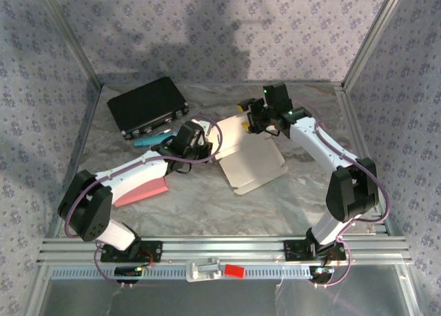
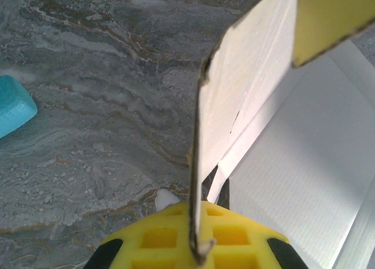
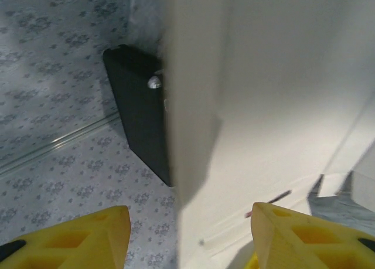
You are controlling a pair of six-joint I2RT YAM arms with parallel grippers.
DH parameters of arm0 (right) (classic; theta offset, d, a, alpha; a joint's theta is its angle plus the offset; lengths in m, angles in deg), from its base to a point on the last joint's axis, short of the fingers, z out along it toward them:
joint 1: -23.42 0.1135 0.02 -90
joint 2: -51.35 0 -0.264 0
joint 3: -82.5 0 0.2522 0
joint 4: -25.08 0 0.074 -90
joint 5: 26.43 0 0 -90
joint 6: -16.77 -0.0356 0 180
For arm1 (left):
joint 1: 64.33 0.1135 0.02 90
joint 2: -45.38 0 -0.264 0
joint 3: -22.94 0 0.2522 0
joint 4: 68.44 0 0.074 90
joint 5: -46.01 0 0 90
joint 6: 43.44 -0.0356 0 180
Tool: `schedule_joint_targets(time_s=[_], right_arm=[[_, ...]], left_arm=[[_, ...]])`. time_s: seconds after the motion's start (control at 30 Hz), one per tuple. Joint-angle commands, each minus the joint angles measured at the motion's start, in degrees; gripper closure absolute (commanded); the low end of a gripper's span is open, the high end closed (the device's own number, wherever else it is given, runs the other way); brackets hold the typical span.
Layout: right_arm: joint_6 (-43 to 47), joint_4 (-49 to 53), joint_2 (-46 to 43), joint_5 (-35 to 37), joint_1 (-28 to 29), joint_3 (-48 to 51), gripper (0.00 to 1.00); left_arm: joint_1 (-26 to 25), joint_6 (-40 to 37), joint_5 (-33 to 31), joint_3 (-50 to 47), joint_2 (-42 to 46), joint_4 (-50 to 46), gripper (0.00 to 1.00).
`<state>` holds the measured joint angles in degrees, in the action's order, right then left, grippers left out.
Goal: Fold the paper box
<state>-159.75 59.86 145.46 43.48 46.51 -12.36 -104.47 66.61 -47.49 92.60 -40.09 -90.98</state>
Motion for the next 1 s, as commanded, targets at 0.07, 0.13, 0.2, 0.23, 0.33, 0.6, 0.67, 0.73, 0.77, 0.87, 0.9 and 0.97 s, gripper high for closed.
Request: schedule_joint_targets(time_s=[0.07,0.13,0.2,0.23,0.33,0.6,0.67,0.73,0.77,0.87,0.9,0.97], right_arm=[[1.5,7.6,3.3,1.5,1.4,-6.9,0.45],[1.5,9.1,4.4,1.6,1.5,-8.1,0.49],[2.3,11.8,5.7,1.3,1.4,-9.7,0.51],[2.7,12.9,6.2,1.3,1.4,-10.3,0.53],[3.0,14.5,6.5,1.5,1.3,-10.3,0.54],[3.1,13.7,8.0,1.4,0.5,-10.8,0.76],[3.1,13.7,8.0,1.5,0.4,-10.8,0.81],[3.1,13.7,8.0,1.7,0.3,-10.7,0.86],[3.2,13.7,8.0,1.8,0.3,-10.7,0.88],[3.1,13.7,8.0,1.9,0.3,-10.1,0.93],[3.0,11.9,8.0,2.0,0.2,-9.9,0.95],[3.2,11.0,7.9,2.3,0.4,-9.4,0.98]], left_arm=[[0.2,-0.2,-0.4,0.5,1.9,-0.4,1.00],[0.2,-0.3,-0.6,0.5,2.0,-0.5,1.00],[0.2,-0.3,-0.6,0.6,2.1,-0.4,1.00],[0.2,-0.3,-0.6,0.6,2.1,-0.5,1.00],[0.2,-0.3,-0.7,0.5,2.2,-0.4,1.00],[0.2,-0.4,-0.7,0.5,2.1,-0.3,1.00],[0.2,-0.5,-0.7,0.5,2.1,-0.4,1.00],[0.2,-0.5,-0.6,0.5,2.1,-0.3,1.00],[0.2,-0.5,-0.6,0.5,2.1,-0.3,1.00],[0.3,-0.6,-0.7,0.4,2.2,-0.4,1.00],[0.2,-0.7,-0.6,0.4,2.2,-0.4,1.00],[0.2,-0.8,-0.5,0.4,2.3,-0.5,1.00]])
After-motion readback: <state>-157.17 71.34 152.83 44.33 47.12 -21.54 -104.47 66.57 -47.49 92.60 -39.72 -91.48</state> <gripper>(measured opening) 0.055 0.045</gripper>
